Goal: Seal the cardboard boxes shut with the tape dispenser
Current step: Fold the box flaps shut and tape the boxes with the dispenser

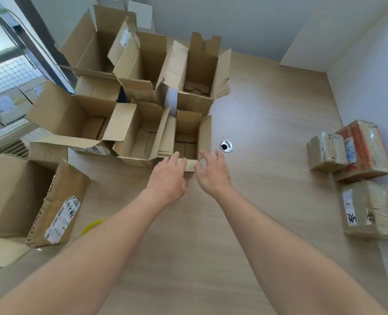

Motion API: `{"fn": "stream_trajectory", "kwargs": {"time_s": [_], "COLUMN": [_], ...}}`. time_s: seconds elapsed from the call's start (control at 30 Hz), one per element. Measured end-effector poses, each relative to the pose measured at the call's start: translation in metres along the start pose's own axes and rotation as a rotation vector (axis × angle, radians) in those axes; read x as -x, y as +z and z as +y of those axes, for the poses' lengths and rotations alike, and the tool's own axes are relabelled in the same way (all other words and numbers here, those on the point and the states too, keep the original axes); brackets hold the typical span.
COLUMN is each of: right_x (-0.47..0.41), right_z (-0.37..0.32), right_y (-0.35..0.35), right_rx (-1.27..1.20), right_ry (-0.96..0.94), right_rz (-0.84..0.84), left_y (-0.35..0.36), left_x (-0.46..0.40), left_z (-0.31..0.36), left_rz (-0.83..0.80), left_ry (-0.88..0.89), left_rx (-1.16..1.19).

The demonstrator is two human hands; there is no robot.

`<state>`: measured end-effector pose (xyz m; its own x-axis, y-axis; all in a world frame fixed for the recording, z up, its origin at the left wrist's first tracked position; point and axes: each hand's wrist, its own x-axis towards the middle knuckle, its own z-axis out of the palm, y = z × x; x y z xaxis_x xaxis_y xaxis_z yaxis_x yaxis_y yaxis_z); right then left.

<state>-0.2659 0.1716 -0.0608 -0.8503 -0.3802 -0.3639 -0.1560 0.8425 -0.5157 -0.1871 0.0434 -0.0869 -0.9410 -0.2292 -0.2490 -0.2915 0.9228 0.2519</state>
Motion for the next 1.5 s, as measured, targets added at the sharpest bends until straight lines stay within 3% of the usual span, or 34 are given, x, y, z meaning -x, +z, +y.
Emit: {"fn": "stream_trajectory", "kwargs": {"time_s": [0.23, 0.37, 0.63, 0.97, 1.17, 1.33, 1.4, 1.5], "right_x": [-0.018, 0.006, 0.049, 0.099, 0.122, 0.144, 0.142, 0.138], "right_z": [-0.004, 0.004, 0.021, -0.015, -0.046, -0.059, -0.050, -0.028], "right_y": [0.036, 0.035, 0.039, 0.061, 0.082, 0.089, 0.088, 0.080], "right_rx": [-0.273, -0.386, -0.516, -0.694, -0.724, -0.726, -0.636, -0.362], "right_ry": [0.067, 0.149, 0.328, 0.443, 0.541, 0.593, 0.654, 0.681], "right_rz": [0.217, 0.219, 0.023, -0.151, -0.160, -0.277, -0.215, 0.055], "left_y": [0.018, 0.018, 0.034, 0.018, 0.006, -0.002, -0.004, -0.003], "left_x": [-0.009, 0.008, 0.065, 0.113, 0.115, 0.120, 0.120, 0.115], "left_z": [-0.024, -0.025, -0.017, -0.052, -0.081, -0.092, -0.094, -0.097], "left_rz": [-0.008, -0.058, -0.056, -0.018, -0.106, -0.094, -0.092, -0.050], "left_ry": [0.015, 0.010, 0.044, -0.126, 0.056, 0.073, 0.060, 0.059], "left_rx": [0.095, 0.111, 0.158, 0.199, 0.249, 0.237, 0.217, 0.190]}}
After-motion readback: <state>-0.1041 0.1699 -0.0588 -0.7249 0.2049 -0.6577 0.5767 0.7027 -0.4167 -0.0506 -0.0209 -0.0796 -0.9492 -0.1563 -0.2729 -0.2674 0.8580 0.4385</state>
